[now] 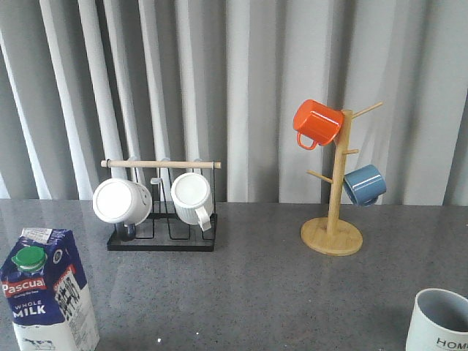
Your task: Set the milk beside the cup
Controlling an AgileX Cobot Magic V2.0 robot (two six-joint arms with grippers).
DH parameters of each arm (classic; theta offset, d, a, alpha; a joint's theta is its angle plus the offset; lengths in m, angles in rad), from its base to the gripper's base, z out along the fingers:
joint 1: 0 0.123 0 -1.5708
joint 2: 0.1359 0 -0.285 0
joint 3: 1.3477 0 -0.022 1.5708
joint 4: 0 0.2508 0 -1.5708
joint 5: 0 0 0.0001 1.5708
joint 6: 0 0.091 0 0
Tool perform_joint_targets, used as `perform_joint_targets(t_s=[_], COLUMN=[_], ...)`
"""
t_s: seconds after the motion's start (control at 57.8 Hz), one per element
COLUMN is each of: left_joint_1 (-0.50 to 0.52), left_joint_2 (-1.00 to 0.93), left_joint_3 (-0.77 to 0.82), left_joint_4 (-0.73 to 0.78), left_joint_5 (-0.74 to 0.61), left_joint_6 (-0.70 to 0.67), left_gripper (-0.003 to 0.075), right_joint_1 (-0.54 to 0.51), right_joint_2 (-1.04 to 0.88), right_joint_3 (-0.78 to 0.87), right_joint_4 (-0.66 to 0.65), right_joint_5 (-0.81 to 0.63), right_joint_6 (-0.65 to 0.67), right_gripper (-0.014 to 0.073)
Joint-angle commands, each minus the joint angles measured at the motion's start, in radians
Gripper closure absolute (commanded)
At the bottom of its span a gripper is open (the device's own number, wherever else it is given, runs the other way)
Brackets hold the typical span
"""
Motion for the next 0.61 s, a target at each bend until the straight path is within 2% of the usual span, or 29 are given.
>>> perform_joint_targets(t_s=[0.0,0.138,0.311,0.415,0.588], left_joint_1=[0.001,0.001,0.001,0.001,0.002], left_joint_2=[0.01,0.01,0.01,0.01,0.01], left_joint_3=[-0.038,-0.038,-0.038,-0.038,-0.038], left_joint_4=[-0.006,-0.006,-0.006,-0.006,-0.006], left_joint_5=[-0.083,-0.087,-0.083,-0.08,-0.08], left_joint_6=[-0.002,-0.002,-0.004,-0.003,-0.003], left_gripper=[0.0552,0.0435,0.0413,0.0413,0.0413], right_joint_1=[0.0,0.0,0.0,0.002,0.024], right_joint_2=[0.008,0.008,0.017,0.031,0.048], right_joint_3=[-0.037,-0.037,-0.037,-0.037,-0.037], right_joint_4=[-0.113,-0.13,-0.131,-0.131,-0.134], right_joint_5=[-0.031,-0.031,-0.034,-0.062,-0.081], right_joint_6=[0.064,0.102,0.102,0.118,0.123], right_gripper=[0.0385,0.0232,0.0075,0.0038,0.0036])
